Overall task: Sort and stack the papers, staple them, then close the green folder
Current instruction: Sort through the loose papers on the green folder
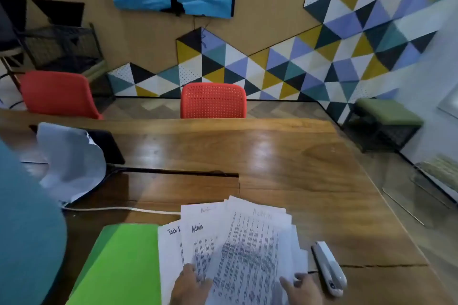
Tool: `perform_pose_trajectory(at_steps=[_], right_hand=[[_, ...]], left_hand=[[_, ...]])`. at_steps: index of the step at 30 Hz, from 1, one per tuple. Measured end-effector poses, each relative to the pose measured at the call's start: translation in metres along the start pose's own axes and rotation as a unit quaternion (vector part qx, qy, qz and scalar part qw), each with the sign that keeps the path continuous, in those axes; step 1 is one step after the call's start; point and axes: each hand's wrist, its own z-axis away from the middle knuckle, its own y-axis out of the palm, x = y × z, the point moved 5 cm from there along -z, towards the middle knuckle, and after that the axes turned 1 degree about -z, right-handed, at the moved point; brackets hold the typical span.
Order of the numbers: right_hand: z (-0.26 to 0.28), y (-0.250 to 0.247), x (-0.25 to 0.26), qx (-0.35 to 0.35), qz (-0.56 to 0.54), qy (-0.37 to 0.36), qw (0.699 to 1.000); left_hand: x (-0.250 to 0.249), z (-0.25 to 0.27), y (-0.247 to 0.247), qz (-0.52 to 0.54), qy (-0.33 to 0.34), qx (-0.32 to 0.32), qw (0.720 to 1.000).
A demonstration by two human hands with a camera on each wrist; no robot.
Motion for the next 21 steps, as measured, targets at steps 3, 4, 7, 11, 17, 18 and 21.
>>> perform_pose_trajectory(at_steps=[3,4,7,11,17,18,21], right_hand=[[-0.005,0.008,0.001,0.021,-0.042,-0.014,0.999],[-0.008,0.013,-0.002,0.041,-0.038,-0.016,0.998],[-0.015,0.008,-0.004,-0.011,-0.042,-0.081,0.996],[-0.015,0.005,-0.009,-0.073,0.035,-0.149,0.985],[-0.006,0.018,0.007,-0.040,0.072,-0.206,0.975],[-0.004,0.020,0.010,-0.032,0.069,-0.234,0.969],[0.001,0.025,0.014,-0.013,0.066,-0.320,0.945]], left_hand=[[-0.001,0.000,0.020,0.003,-0.001,0.077,0.997],[-0.003,0.004,0.022,-0.009,0.020,0.079,0.997],[0.010,-0.001,0.013,-0.043,0.010,-0.031,0.999],[0.023,-0.005,0.006,0.023,-0.051,-0.096,0.994],[0.011,-0.008,0.022,0.128,-0.071,-0.011,0.989],[0.008,-0.007,0.023,0.125,-0.064,-0.008,0.990],[0.000,-0.006,0.017,0.149,-0.058,-0.015,0.987]])
